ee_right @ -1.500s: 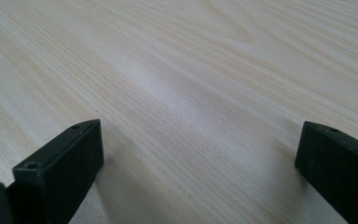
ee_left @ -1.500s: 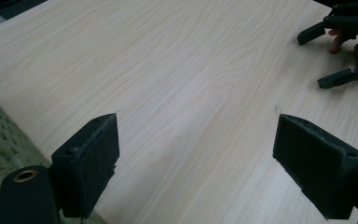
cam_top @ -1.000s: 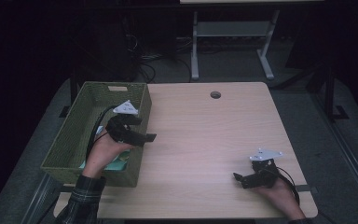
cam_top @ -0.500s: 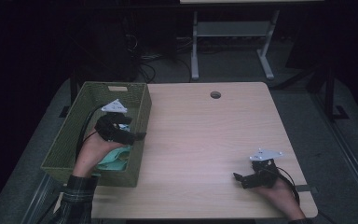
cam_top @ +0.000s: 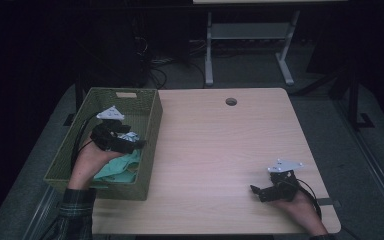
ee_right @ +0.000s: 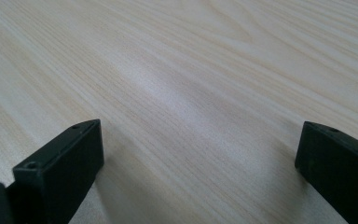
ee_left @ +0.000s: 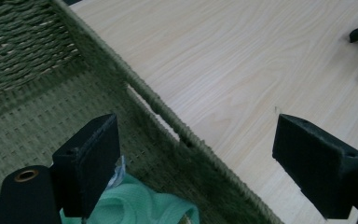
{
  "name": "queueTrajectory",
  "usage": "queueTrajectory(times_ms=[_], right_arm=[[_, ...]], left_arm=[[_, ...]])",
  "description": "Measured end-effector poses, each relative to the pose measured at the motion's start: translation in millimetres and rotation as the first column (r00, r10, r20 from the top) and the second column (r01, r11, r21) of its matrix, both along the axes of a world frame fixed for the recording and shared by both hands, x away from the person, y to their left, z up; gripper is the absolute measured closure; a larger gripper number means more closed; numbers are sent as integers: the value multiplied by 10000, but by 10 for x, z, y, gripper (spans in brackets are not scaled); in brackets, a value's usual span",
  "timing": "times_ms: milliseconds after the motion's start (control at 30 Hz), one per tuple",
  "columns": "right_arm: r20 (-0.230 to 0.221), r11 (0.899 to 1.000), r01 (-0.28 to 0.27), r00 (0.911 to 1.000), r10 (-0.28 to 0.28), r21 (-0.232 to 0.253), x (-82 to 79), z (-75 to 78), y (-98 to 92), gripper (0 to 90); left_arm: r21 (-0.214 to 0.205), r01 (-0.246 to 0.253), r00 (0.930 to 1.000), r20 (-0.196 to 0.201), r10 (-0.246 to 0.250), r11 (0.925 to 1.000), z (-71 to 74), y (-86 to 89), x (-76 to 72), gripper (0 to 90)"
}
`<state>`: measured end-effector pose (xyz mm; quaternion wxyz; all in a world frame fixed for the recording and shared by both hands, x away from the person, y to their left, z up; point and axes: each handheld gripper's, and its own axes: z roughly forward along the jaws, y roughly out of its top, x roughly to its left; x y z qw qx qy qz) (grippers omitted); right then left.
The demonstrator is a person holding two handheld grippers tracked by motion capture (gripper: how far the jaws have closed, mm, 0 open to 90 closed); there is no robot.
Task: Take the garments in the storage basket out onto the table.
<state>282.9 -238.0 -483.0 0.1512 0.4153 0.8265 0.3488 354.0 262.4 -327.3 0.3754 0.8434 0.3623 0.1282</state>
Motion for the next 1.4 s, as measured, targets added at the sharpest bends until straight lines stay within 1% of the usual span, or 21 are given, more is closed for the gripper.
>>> queueTrajectory(times_ms=[100, 133, 167, 200, 233, 267, 300, 333, 367, 500, 533, 633, 800, 933, 1067, 1133, 1200, 1267, 1400], right_arm=[[4, 10000, 4, 10000, -4, -2, 0, 0, 0, 4], [0, 10000, 2, 10000, -2, -3, 0, 0, 0, 4], [3, 10000, 4, 10000, -4, -2, 0, 0, 0, 4], [-1, 10000, 3, 10000, -3, -3, 0, 0, 0, 4], [3, 10000, 5, 10000, -5, -2, 0, 0, 0, 4], [-2, 10000, 4, 10000, -4, -3, 0, 0, 0, 4], [5, 10000, 0, 10000, 0, -1, 0, 0, 0, 4], [0, 10000, 1, 10000, -1, -1, 0, 0, 0, 4], [10, 10000, -5, 10000, 5, -2, 0, 0, 0, 4], [0, 10000, 1, 10000, -1, 1, 0, 0, 0, 4], [0, 10000, 1, 10000, -1, 1, 0, 0, 0, 4], [1, 10000, -2, 10000, 2, -1, 0, 0, 0, 4], [4, 10000, 5, 10000, -5, -1, 2, 0, 1, 4], [6, 10000, 2, 10000, -2, -1, 2, -1, 1, 4], [1, 10000, 8, 10000, -8, 0, 3, 0, 2, 4], [1, 10000, 9, 10000, -9, 1, 3, -1, 2, 4], [-2, 10000, 9, 10000, -9, 1, 2, 0, 2, 4], [-7, 10000, 3, 10000, -3, 3, 2, 0, 1, 4], [1, 10000, -4, 10000, 4, -6, 3, 0, 1, 4]], left_arm=[[12, -206, 9998, 7, 206, 9998, 1, 53, -6, 143], [123, -240, 9997, 53, 239, 9996, -1, 77, -3, 144], [154, -336, 9994, 21, 336, 9993, -9, 93, -5, 146], [259, -329, 9995, 22, 329, 9991, -14, 116, -1, 146], [241, -450, 9990, -11, 450, 9987, -24, 131, -3, 146], [241, -450, 9990, -11, 450, 9987, -24, 131, -3, 146], [309, -564, 9984, -10, 565, 9979, -37, 171, 4, 146], [365, -561, 9984, 16, 561, 9978, -41, 194, 12, 146], [311, -640, 9979, -2, 640, 9975, -50, 213, 14, 146], [338, -819, 9966, 38, 818, 9961, -78, 301, 32, 146], [338, -819, 9966, 38, 818, 9961, -78, 301, 32, 146], [351, -1015, 9948, 63, 1013, 9942, -108, 376, 47, 146], [347, -1184, 9930, 98, 1181, 9924, -149, 418, 64, 146], [550, -1235, 9923, 52, 1234, 9908, -227, 458, 99, 145], [702, -1256, 9919, -85, 1265, 9896, -318, 480, 132, 145], [915, -1287, 9912, -190, 1309, 9875, -365, 488, 148, 146], [1034, -1355, 9900, -250, 1388, 9854, -412, 495, 157, 145], [1287, -1328, 9896, -374, 1386, 9827, -453, 505, 164, 146], [1371, -1364, 9875, -605, 1458, 9811, -547, 517, 189, 145]])
